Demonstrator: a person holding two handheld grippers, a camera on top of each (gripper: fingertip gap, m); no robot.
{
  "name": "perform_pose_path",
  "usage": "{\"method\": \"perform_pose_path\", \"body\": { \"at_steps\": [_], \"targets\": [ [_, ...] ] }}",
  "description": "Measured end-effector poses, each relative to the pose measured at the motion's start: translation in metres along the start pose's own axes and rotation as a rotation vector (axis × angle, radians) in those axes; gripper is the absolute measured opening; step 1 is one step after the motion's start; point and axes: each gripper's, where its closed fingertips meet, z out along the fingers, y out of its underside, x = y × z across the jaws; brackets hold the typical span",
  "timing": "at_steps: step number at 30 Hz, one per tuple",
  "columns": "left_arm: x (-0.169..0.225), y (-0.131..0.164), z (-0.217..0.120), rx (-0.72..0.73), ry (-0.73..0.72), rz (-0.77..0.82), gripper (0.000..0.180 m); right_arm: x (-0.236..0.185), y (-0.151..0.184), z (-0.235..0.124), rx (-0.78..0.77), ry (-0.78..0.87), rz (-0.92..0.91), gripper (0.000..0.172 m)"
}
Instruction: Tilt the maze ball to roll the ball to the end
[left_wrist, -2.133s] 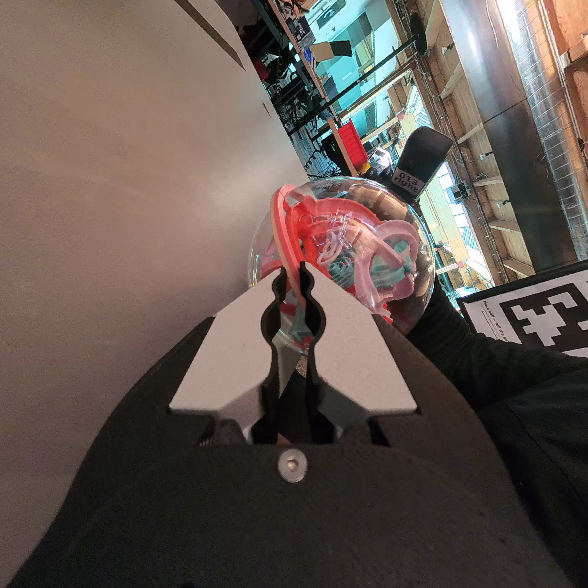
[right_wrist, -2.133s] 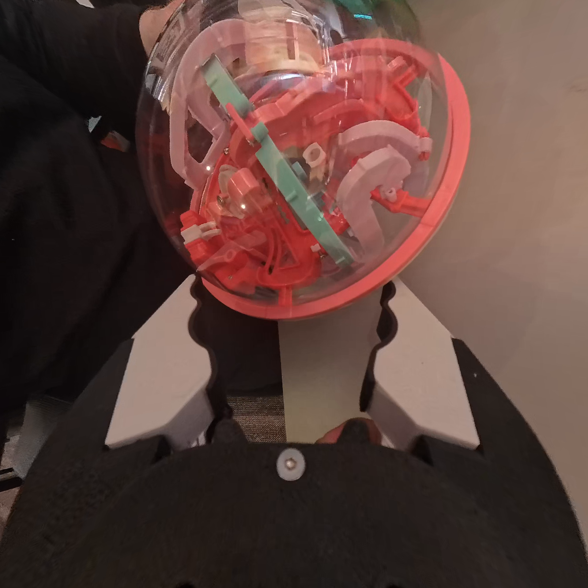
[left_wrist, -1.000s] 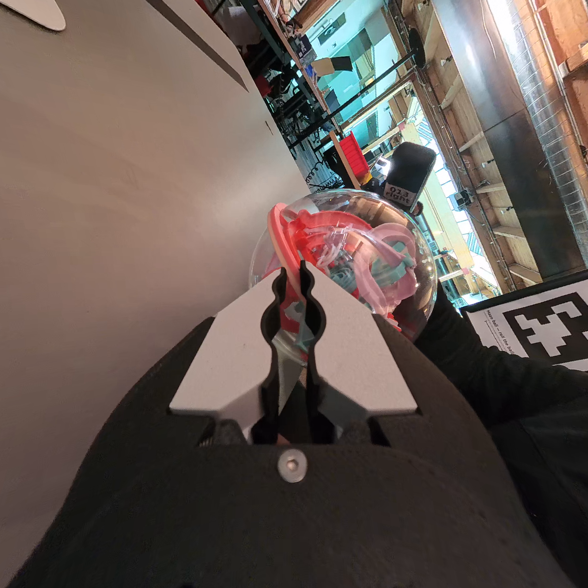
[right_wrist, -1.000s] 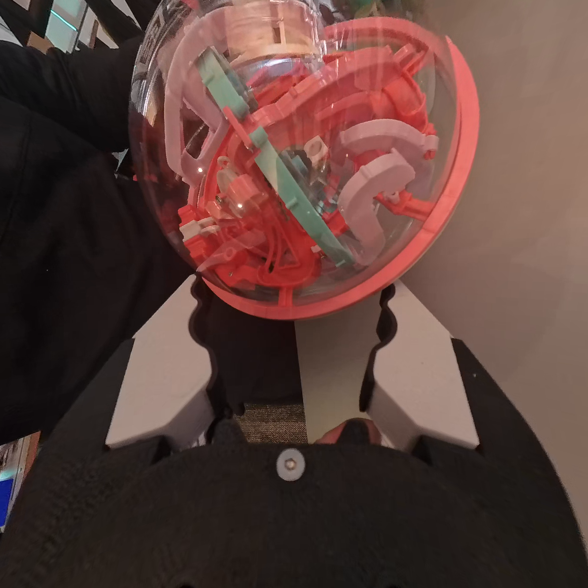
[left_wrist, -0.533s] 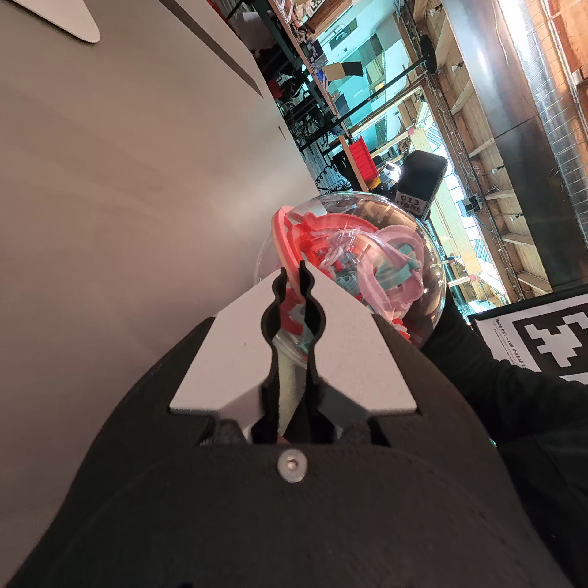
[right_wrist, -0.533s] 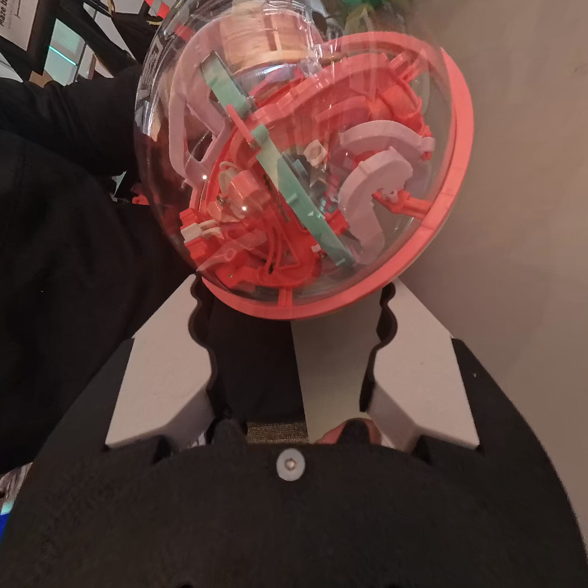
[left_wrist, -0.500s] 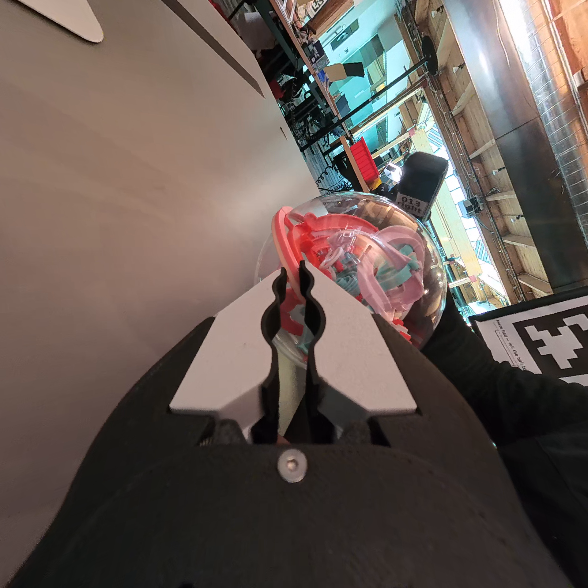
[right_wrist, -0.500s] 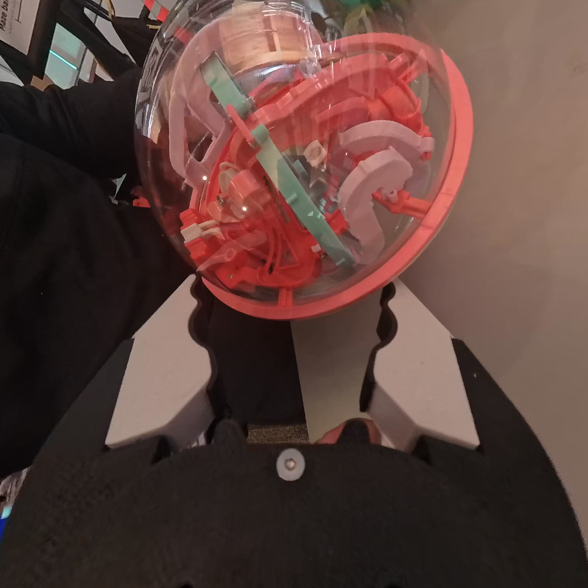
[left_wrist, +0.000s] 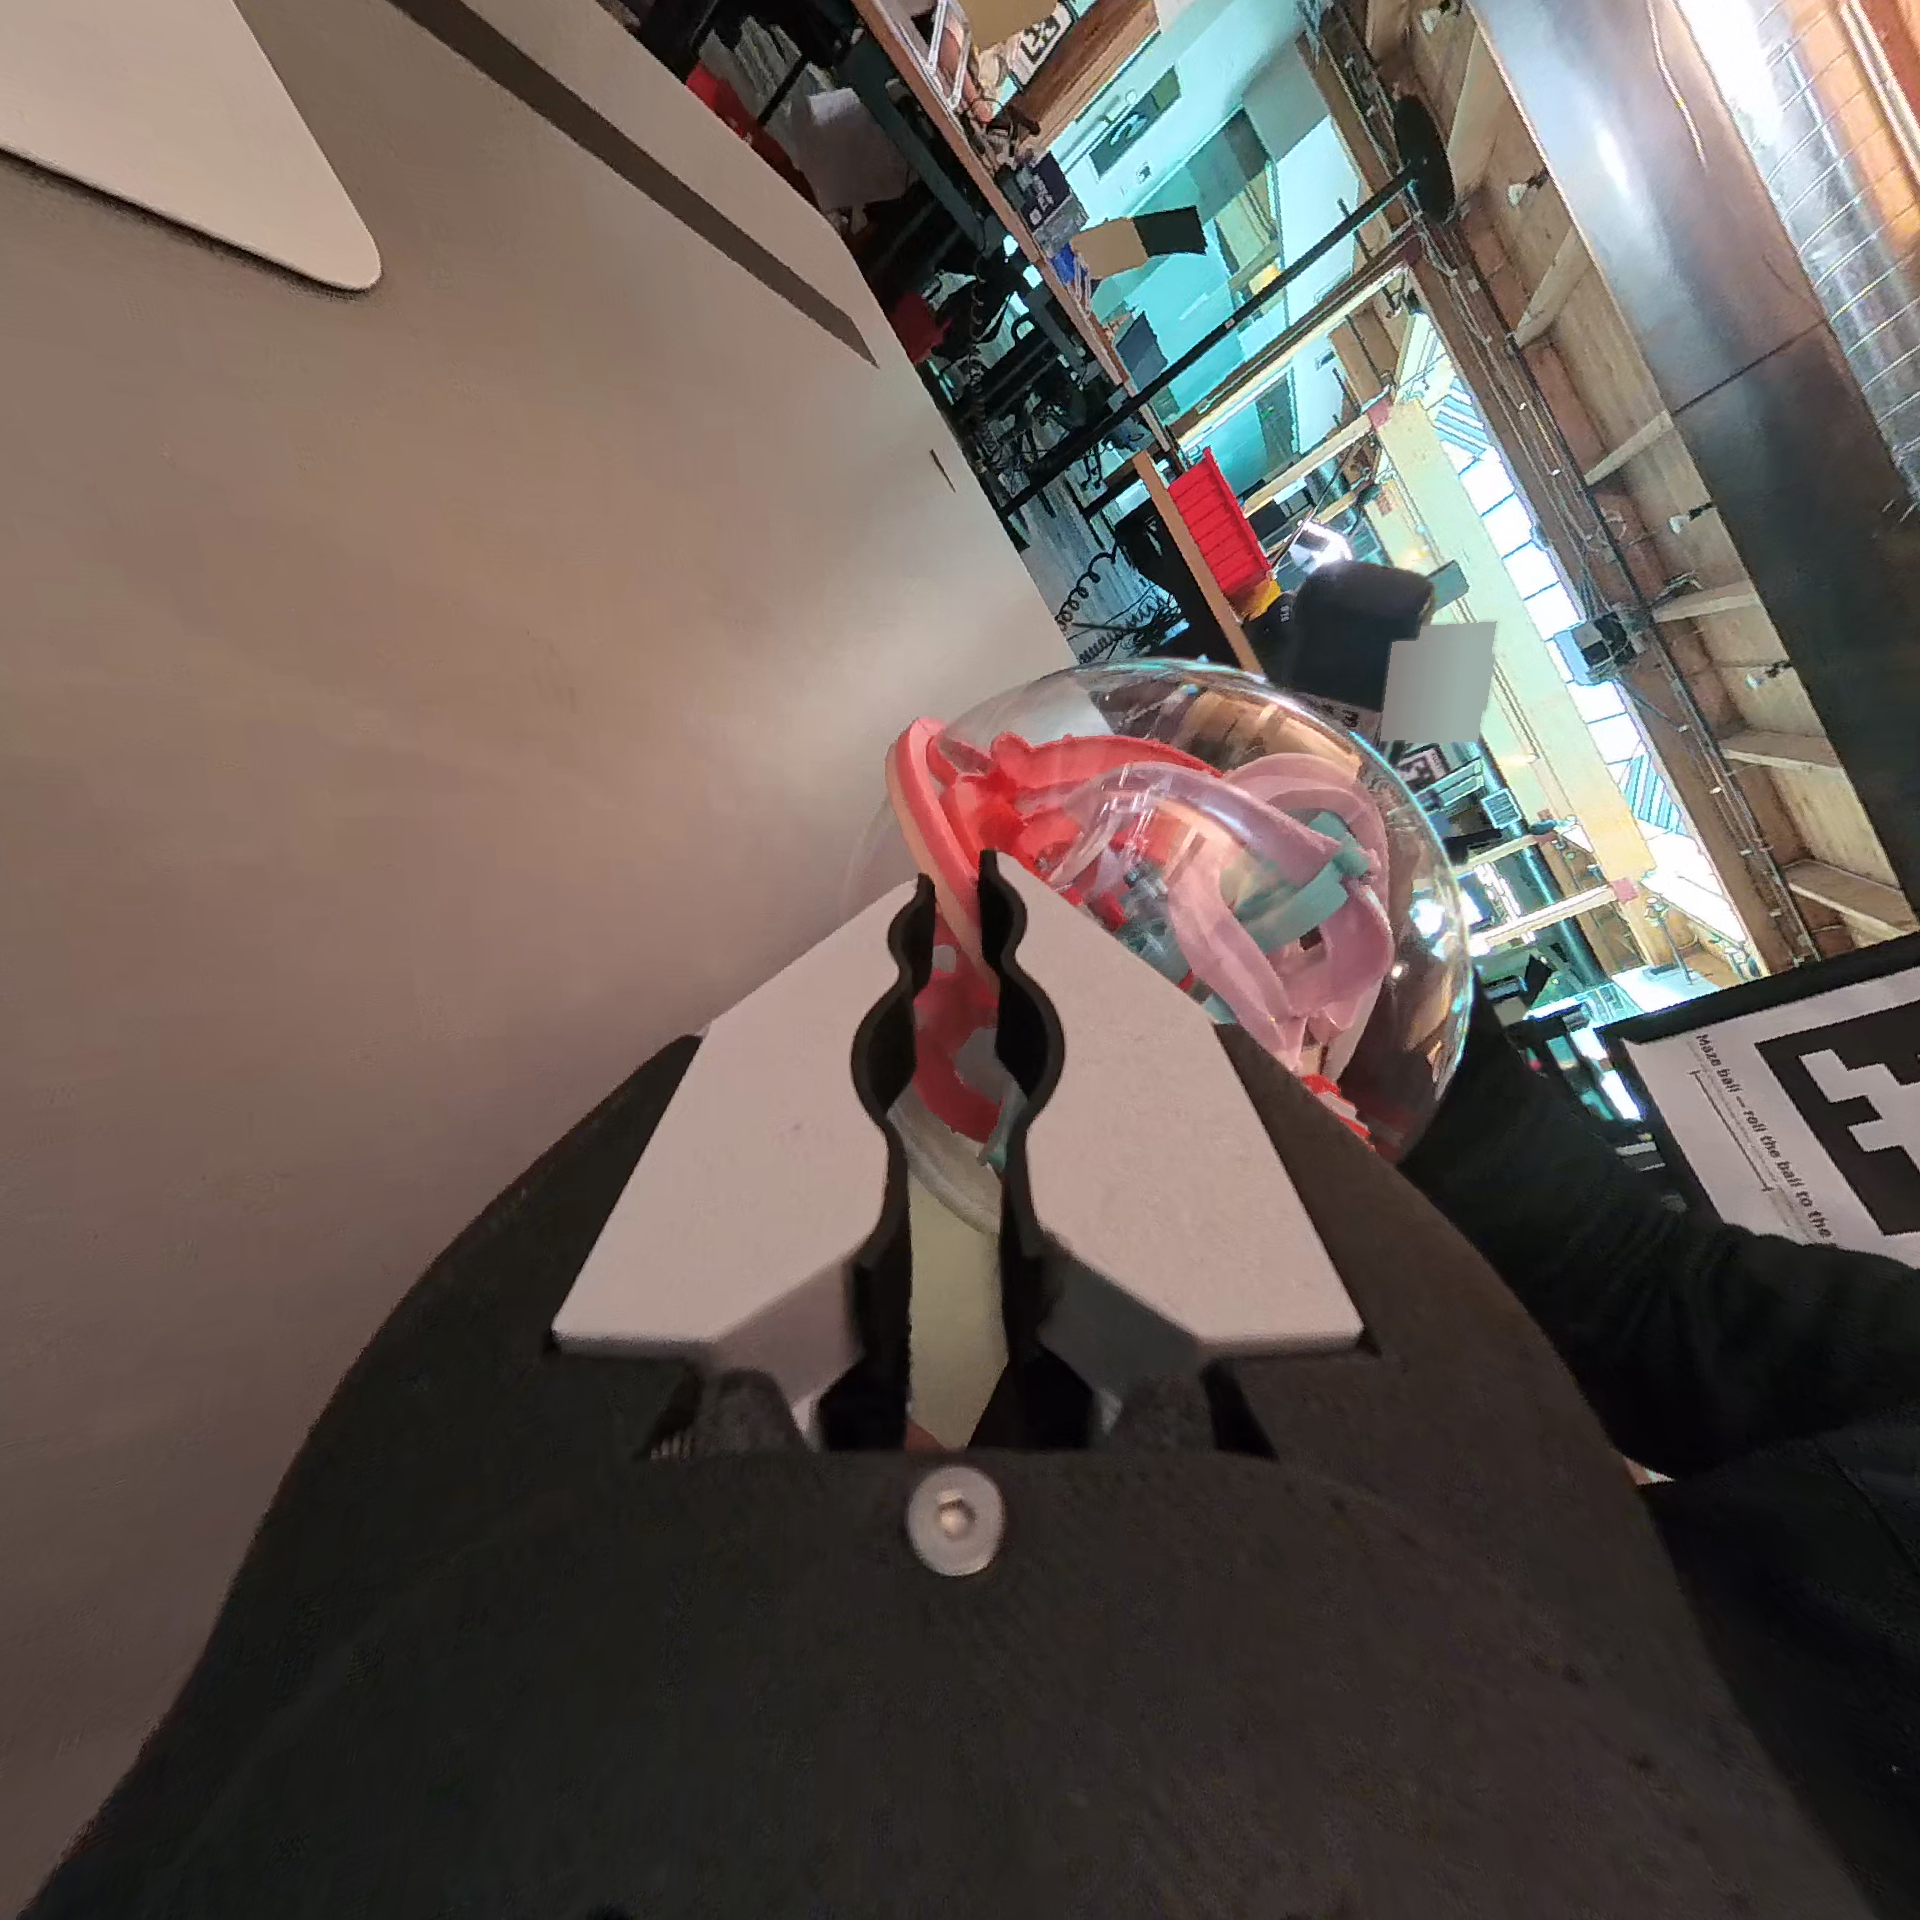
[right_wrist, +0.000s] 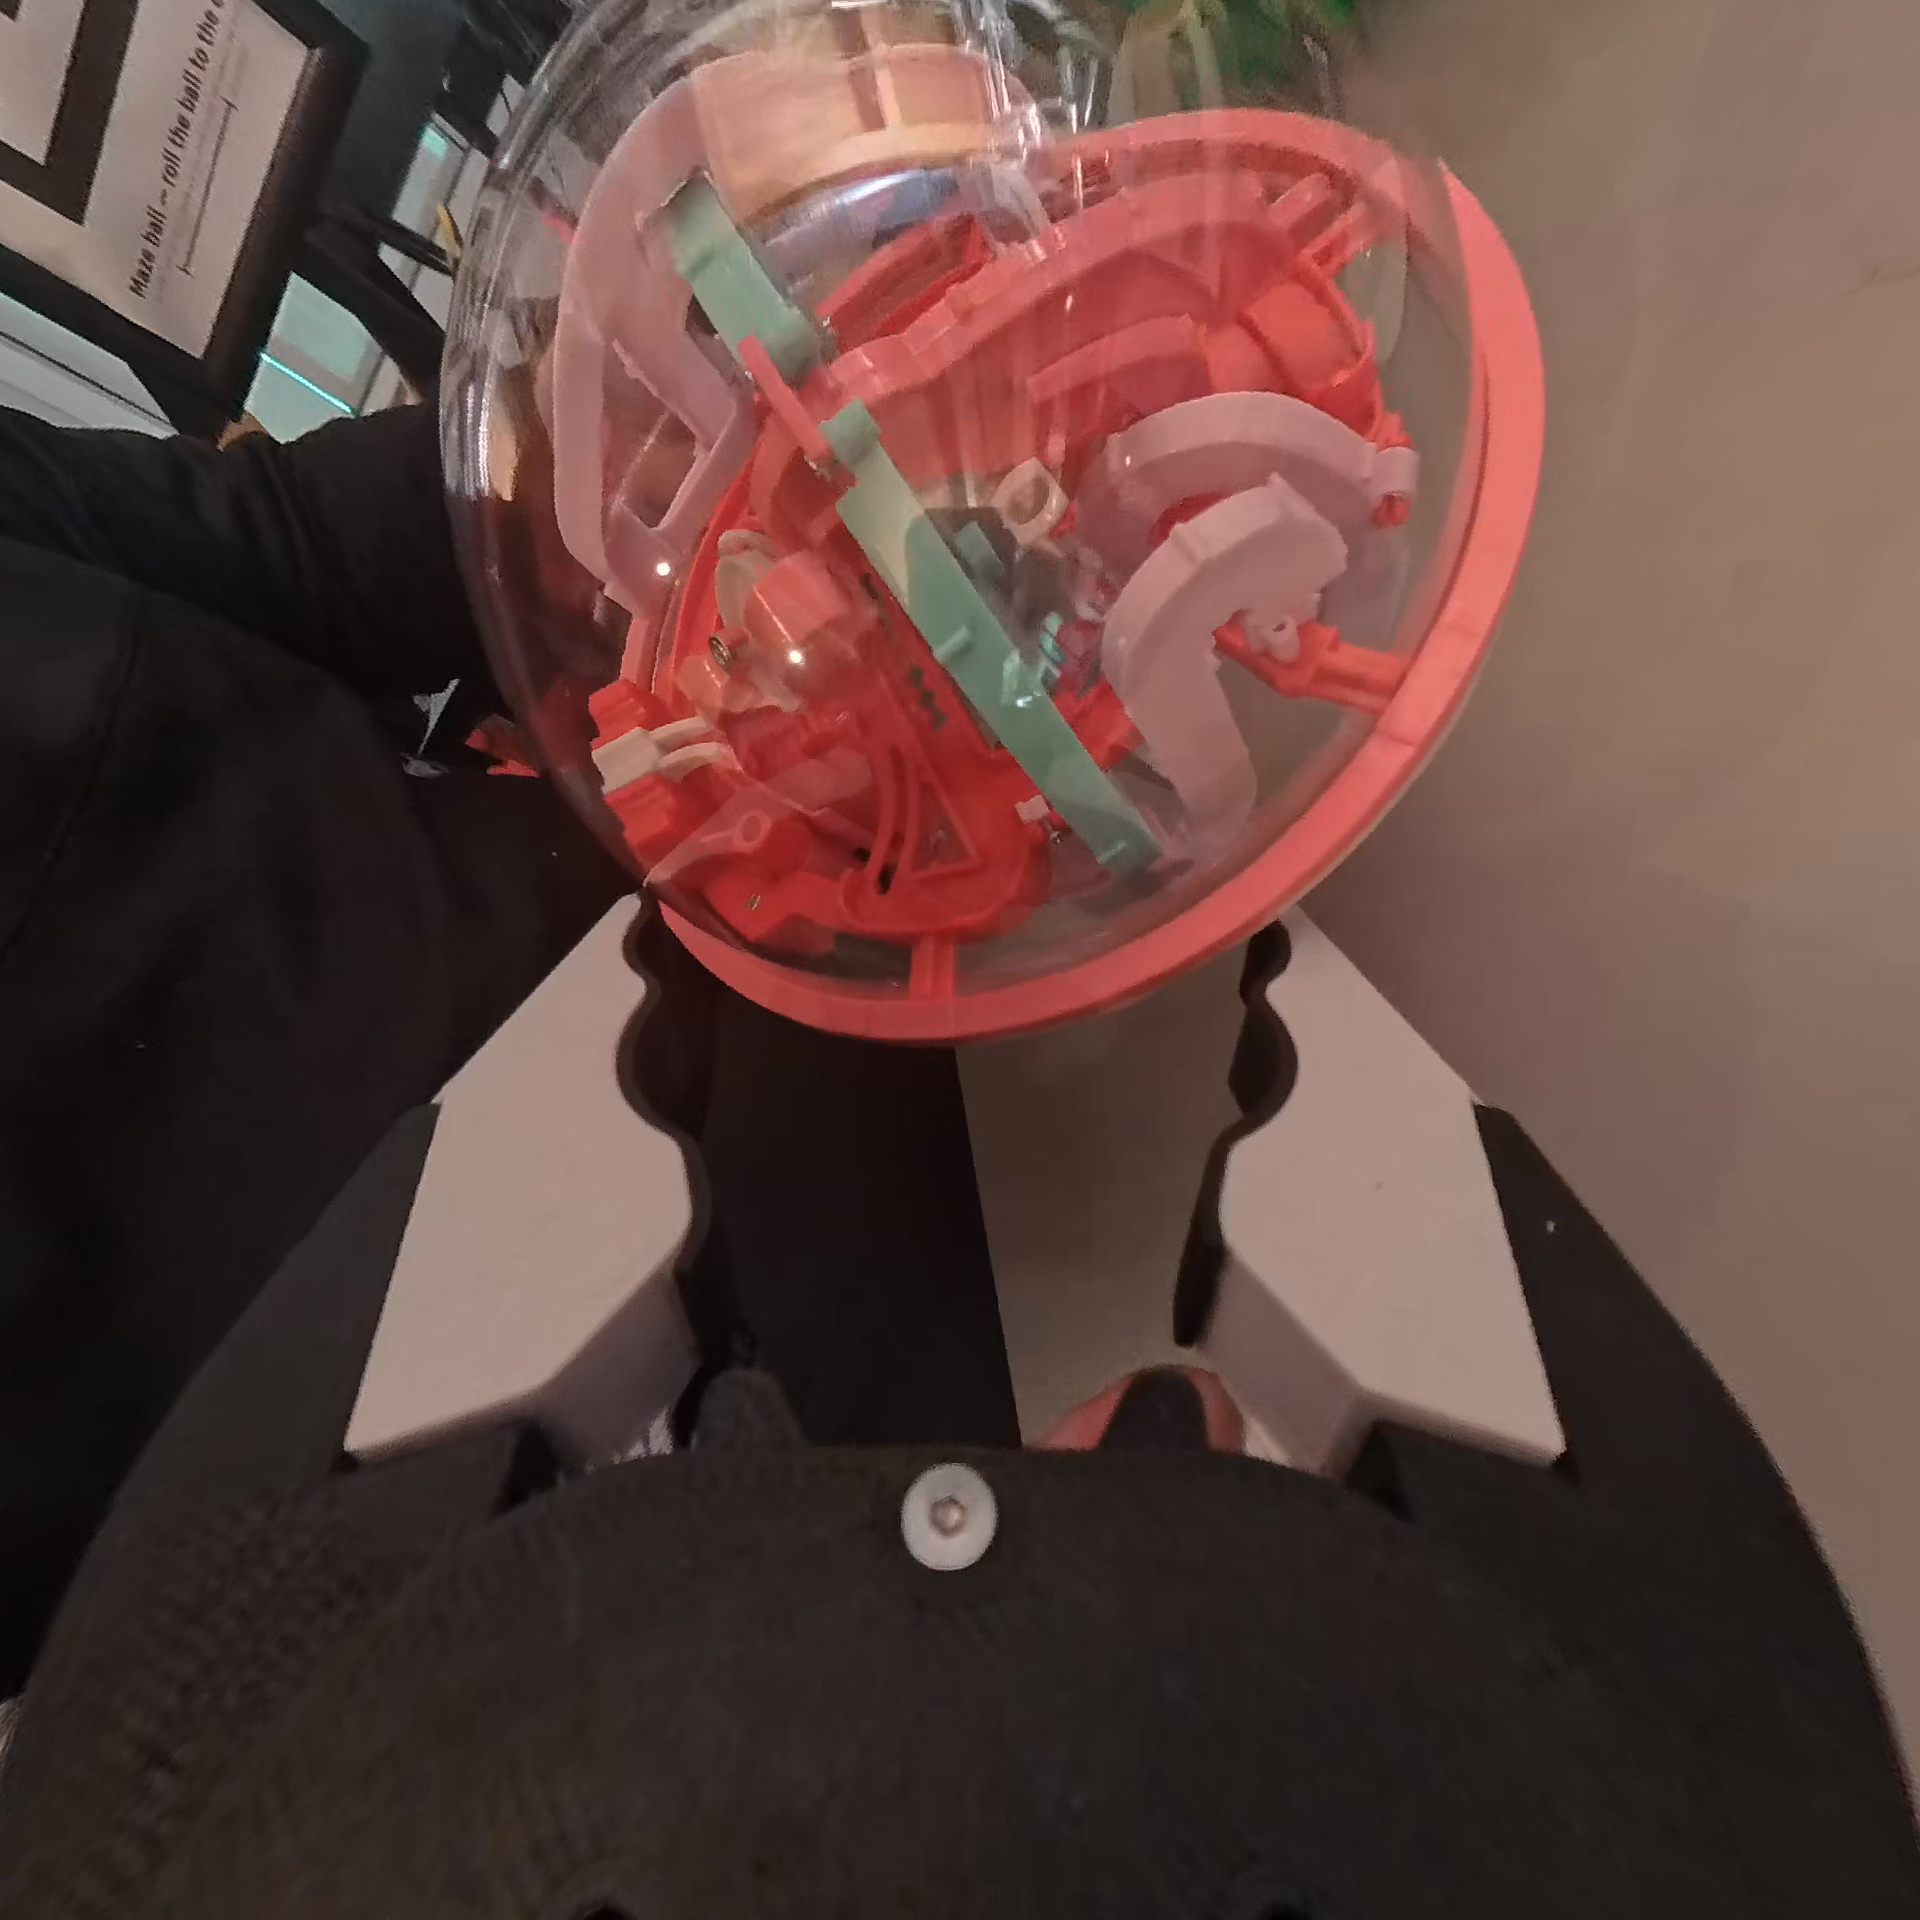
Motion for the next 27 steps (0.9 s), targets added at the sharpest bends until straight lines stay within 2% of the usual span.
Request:
{"method": "perform_pose_path", "body": {
  "at_steps": [13,27],
  "targets": [
    [-0.001,-0.013,0.000,-0.046,-0.046,0.052,0.007,-0.006,-0.006,0.009,0.080,-0.033,0.077,0.107],
    [-0.009,-0.022,0.003,-0.036,-0.075,0.035,0.007,-0.007,-0.008,0.021,0.116,-0.049,0.141,0.103]
  ]
}}
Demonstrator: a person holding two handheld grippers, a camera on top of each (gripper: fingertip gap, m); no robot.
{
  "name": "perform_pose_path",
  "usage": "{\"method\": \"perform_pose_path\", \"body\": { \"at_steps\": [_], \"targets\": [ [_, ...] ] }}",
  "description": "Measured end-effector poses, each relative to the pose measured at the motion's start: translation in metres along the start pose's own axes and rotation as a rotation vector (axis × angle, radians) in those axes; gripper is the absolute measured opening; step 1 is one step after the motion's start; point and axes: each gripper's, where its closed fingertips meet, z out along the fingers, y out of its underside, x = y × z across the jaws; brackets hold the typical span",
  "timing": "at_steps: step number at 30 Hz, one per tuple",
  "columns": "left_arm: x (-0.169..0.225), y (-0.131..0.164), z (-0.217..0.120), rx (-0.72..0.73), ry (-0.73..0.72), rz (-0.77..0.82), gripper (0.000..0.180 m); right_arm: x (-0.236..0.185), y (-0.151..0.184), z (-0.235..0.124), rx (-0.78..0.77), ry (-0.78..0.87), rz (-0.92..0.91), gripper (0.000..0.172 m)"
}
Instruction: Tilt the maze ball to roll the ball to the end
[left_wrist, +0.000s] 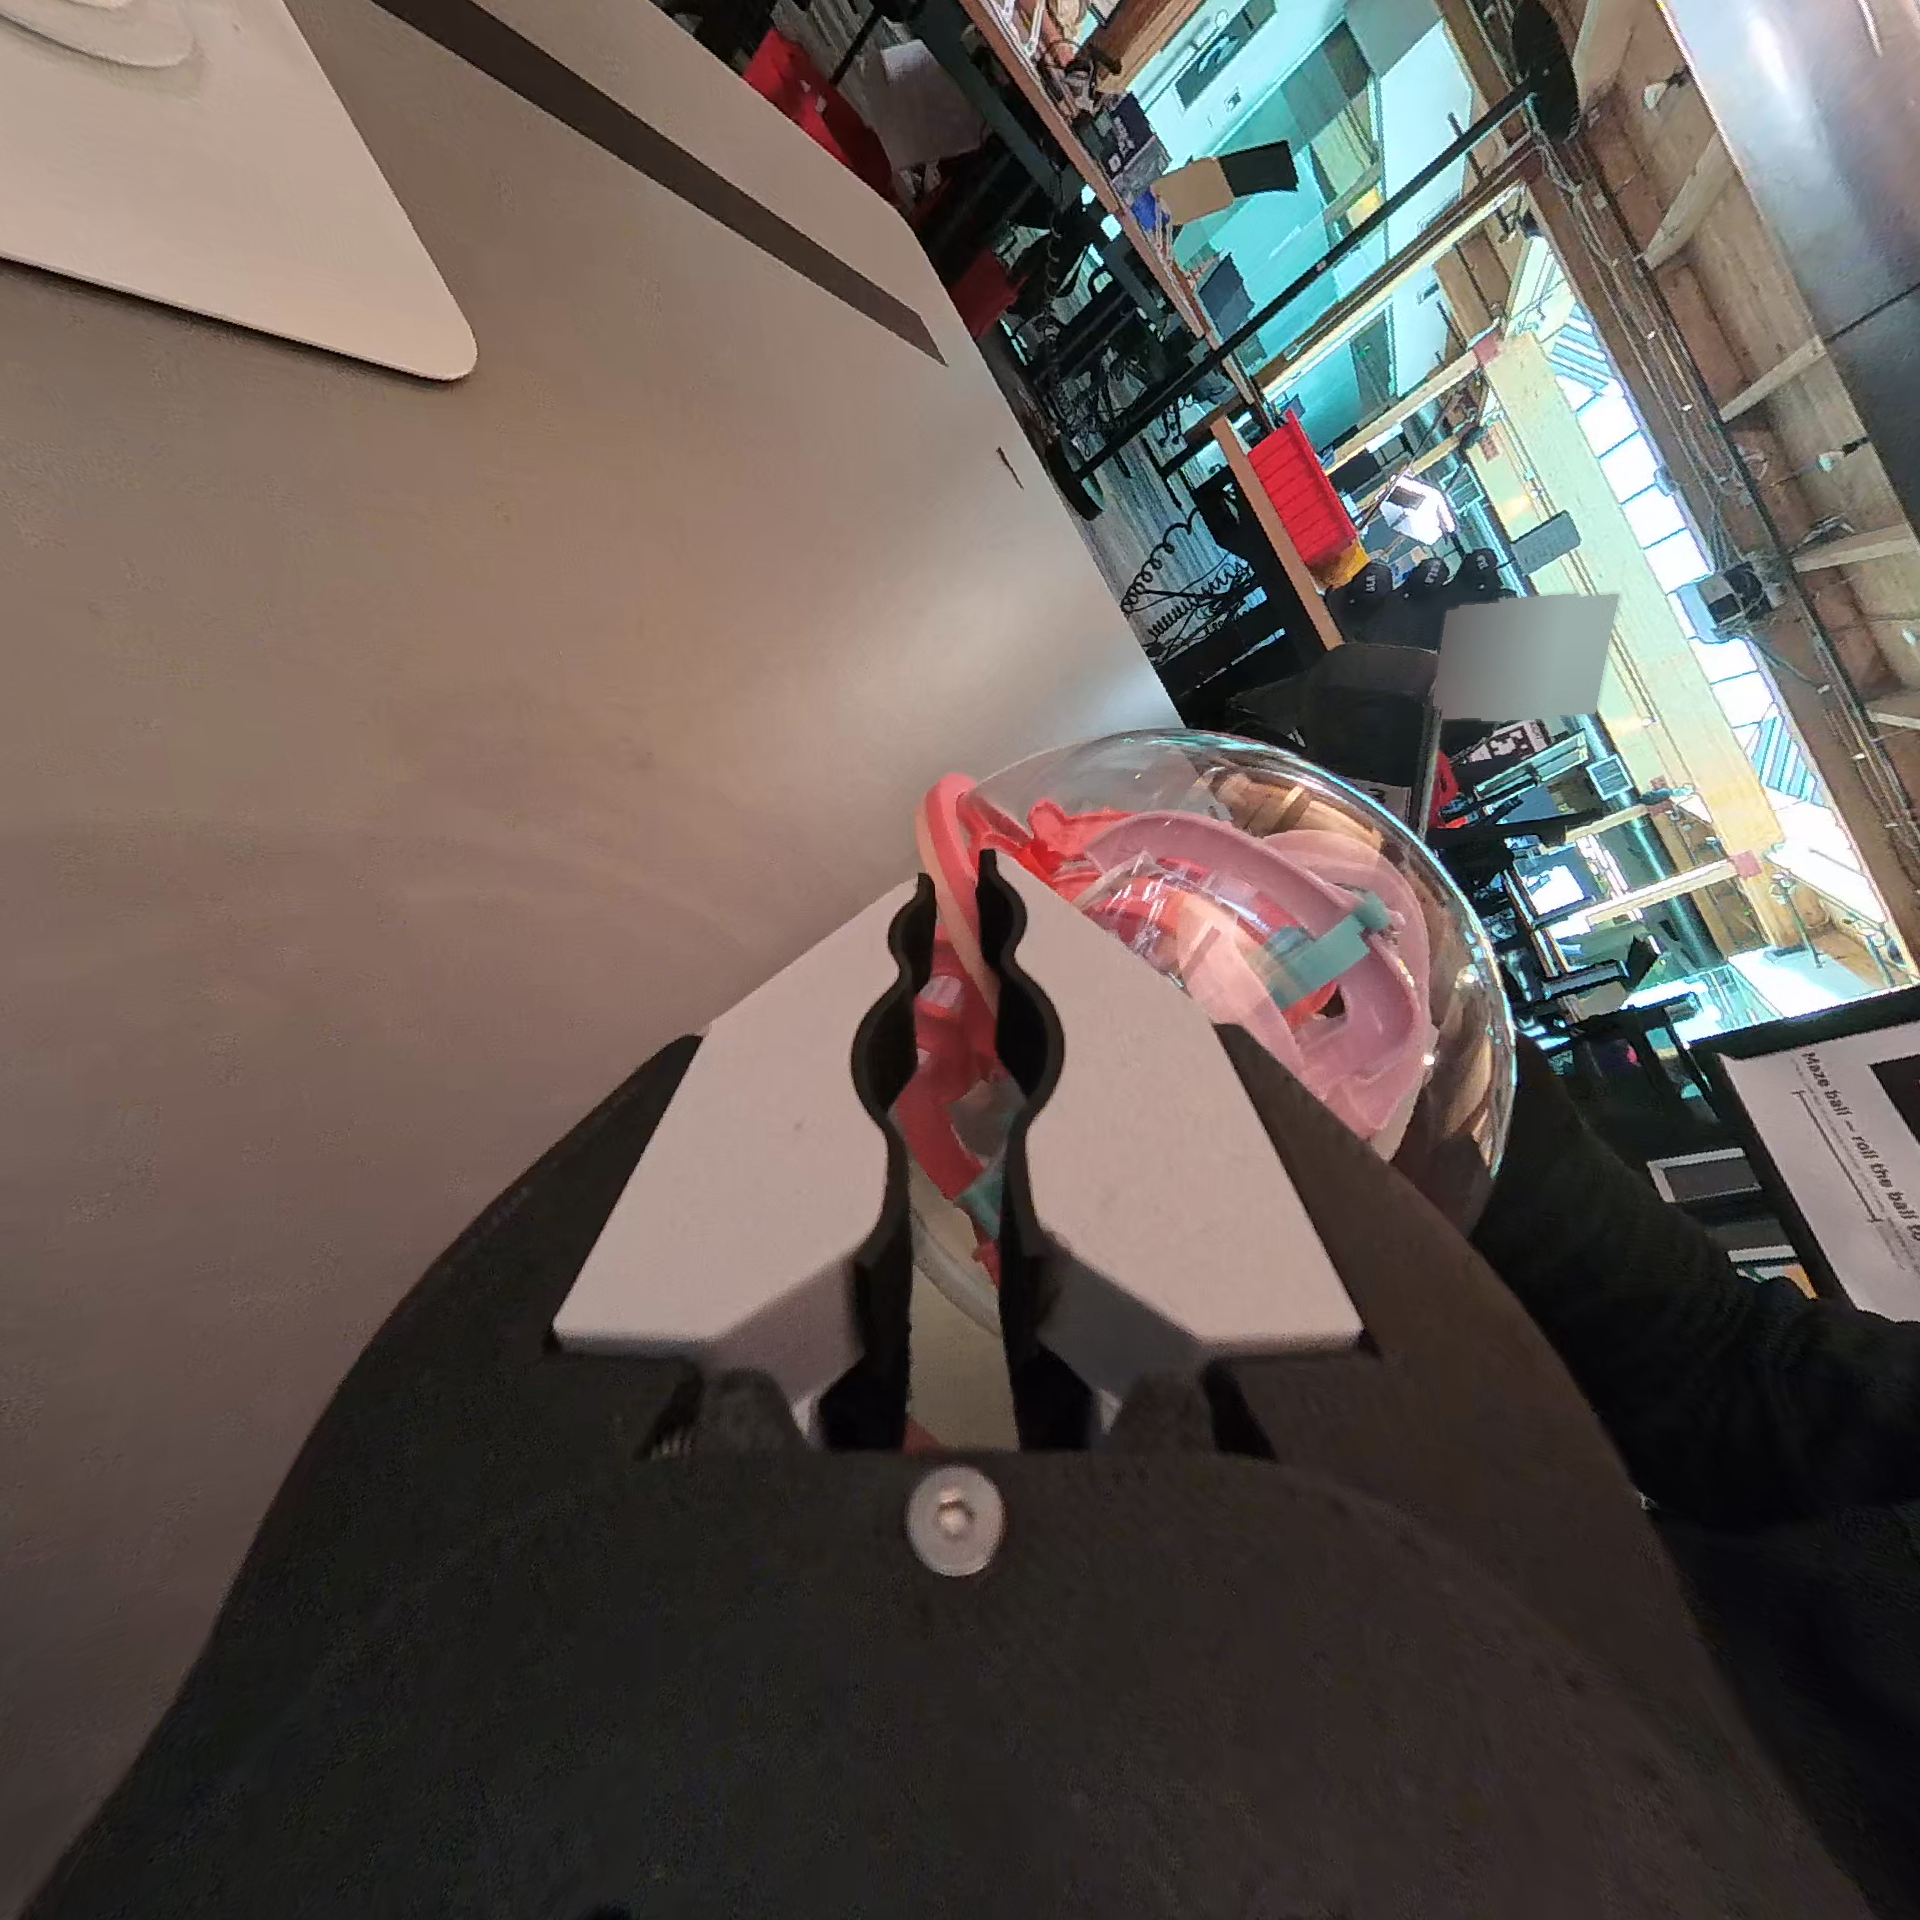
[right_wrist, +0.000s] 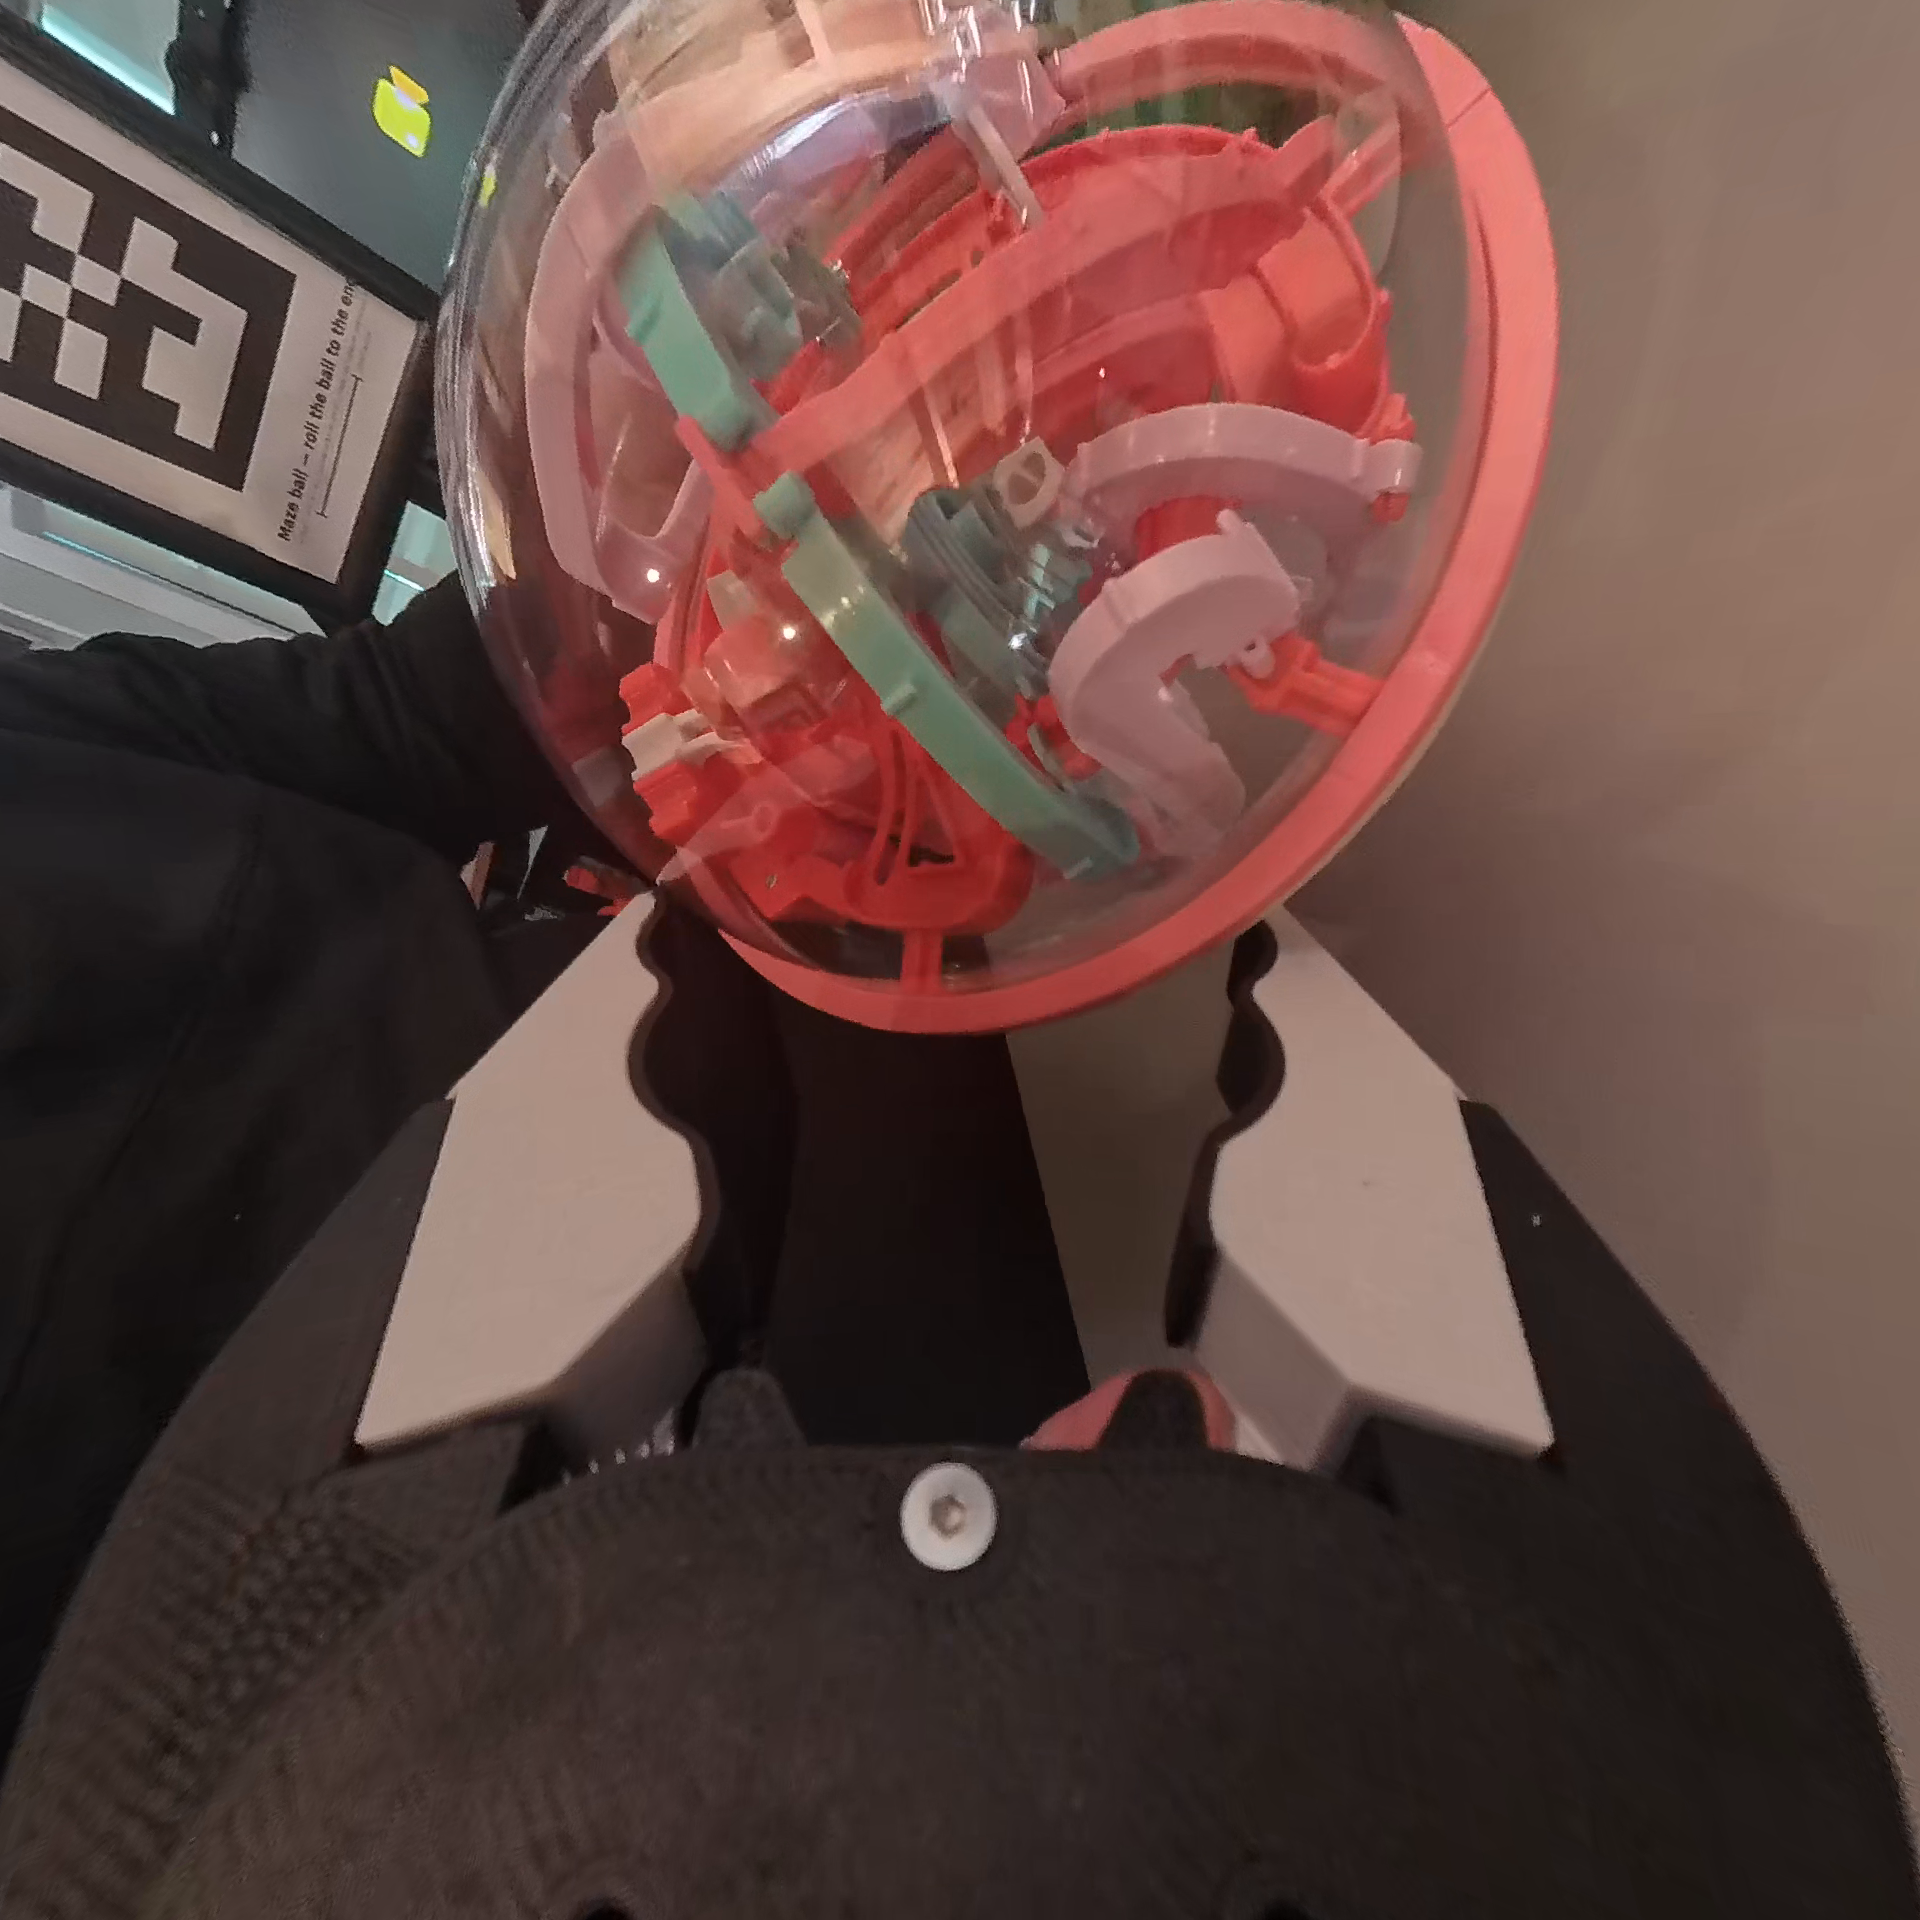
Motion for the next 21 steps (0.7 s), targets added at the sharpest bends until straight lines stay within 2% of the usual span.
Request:
{"method": "perform_pose_path", "body": {
  "at_steps": [6,21],
  "targets": [
    [-0.003,-0.002,0.001,0.014,-0.033,0.029,0.006,0.003,-0.001,0.003,0.027,-0.009,0.005,0.103],
    [-0.003,-0.010,0.015,-0.069,-0.100,0.116,0.002,0.001,0.003,0.010,0.122,-0.131,0.112,0.102]
  ]
}}
